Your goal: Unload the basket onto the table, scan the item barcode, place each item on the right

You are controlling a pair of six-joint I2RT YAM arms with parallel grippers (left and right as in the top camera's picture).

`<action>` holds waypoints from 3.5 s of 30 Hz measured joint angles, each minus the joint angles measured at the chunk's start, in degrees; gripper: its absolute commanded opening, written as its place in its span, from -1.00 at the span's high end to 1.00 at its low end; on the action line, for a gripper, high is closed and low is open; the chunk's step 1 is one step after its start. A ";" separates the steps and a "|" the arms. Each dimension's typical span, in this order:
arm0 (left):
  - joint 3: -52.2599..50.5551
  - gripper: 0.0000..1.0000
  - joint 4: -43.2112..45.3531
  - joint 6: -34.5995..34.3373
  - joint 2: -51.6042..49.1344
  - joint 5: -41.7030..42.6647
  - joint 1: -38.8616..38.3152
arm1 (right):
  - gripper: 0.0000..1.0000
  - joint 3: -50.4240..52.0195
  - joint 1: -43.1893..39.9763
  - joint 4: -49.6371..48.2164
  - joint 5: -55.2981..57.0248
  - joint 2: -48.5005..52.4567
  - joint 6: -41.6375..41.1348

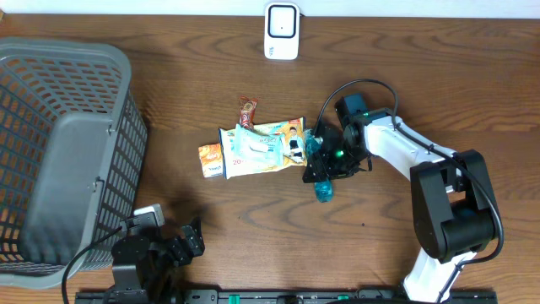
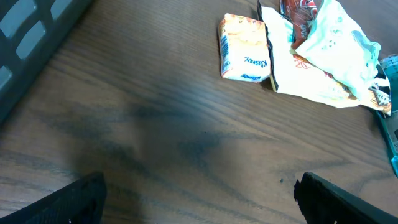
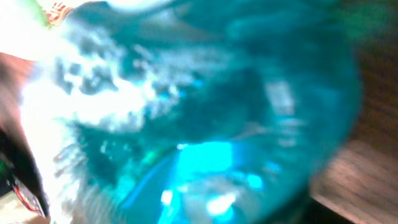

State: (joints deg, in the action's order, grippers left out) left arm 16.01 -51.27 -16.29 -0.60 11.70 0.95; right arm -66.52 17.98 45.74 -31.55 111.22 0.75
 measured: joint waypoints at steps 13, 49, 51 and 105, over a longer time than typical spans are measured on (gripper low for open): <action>0.00 -0.96 0.00 0.00 0.00 0.00 0.00 | -0.37 -8.26 -0.02 9.84 6.54 1.99 0.31; 0.11 -0.96 -0.17 0.00 0.02 0.00 0.00 | -0.98 -3.85 10.19 8.15 33.97 -37.88 -24.65; 0.11 -0.96 -0.17 0.00 0.02 0.00 0.00 | -0.91 0.81 10.34 5.95 33.94 -36.68 -25.75; 0.11 -0.96 -0.17 0.00 0.02 0.00 0.00 | 0.98 17.14 17.05 -12.39 35.80 -15.28 -35.39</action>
State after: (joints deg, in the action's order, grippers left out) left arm 16.12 -51.44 -16.29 -0.58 11.70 0.95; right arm -49.39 35.03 33.34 4.25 95.94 -34.63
